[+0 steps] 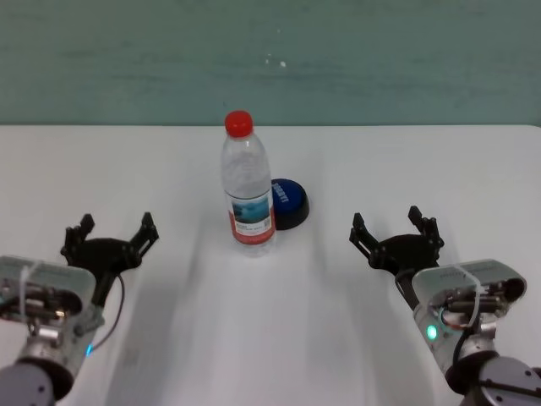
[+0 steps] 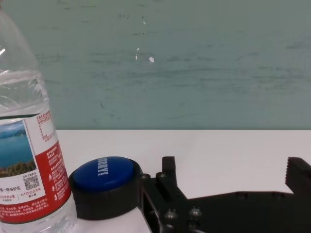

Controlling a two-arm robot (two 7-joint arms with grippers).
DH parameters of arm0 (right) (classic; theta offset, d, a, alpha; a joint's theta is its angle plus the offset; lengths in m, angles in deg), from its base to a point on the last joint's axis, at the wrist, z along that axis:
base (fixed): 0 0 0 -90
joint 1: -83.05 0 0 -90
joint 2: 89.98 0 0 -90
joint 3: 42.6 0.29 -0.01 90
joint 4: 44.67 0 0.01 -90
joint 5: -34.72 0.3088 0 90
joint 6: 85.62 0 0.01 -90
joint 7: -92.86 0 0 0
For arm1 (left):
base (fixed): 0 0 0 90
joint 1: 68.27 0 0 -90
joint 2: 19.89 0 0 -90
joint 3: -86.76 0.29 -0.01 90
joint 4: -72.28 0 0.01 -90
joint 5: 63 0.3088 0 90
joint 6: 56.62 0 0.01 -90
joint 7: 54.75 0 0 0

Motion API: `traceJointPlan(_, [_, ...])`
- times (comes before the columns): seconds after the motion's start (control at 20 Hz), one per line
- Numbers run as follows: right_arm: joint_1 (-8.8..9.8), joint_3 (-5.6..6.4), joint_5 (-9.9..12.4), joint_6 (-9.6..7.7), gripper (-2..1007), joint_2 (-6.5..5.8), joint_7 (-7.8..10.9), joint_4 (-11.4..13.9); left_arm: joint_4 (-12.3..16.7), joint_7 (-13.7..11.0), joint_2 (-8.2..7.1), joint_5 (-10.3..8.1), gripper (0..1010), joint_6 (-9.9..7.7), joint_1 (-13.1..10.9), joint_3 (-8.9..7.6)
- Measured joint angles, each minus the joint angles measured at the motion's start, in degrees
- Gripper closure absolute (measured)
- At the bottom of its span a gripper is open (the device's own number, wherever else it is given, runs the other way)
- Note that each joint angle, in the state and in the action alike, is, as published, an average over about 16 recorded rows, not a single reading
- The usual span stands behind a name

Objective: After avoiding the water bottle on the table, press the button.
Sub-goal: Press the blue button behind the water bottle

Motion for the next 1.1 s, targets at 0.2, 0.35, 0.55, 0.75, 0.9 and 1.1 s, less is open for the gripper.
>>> traceJointPlan(0.2, [0.0,0.0,0.0,0.0,1,0.0,0.0,0.0,3.2,0.7,0.04,2.4,10,-2.2,-2.5,0.39])
traceJointPlan(0.35, [0.0,0.0,0.0,0.0,1,0.0,0.0,0.0,5.1,0.6,0.12,3.91,10,-3.14,-4.1,1.0])
traceJointPlan(0.55, [0.0,0.0,0.0,0.0,1,0.0,0.0,0.0,7.0,-0.3,0.21,5.48,10,-3.65,-5.8,1.92])
traceJointPlan(0.75, [0.0,0.0,0.0,0.0,1,0.0,0.0,0.0,8.2,-1.6,0.15,6.74,10,-3.9,-6.8,2.69])
traceJointPlan(0.9, [0.0,0.0,0.0,0.0,1,0.0,0.0,0.0,8.9,-2.9,-0.11,7.57,10,-4.11,-7.3,3.12])
traceJointPlan(1.1, [0.0,0.0,0.0,0.0,1,0.0,0.0,0.0,9.8,-4.7,-0.67,8.73,10,-4.21,-7.9,3.49])
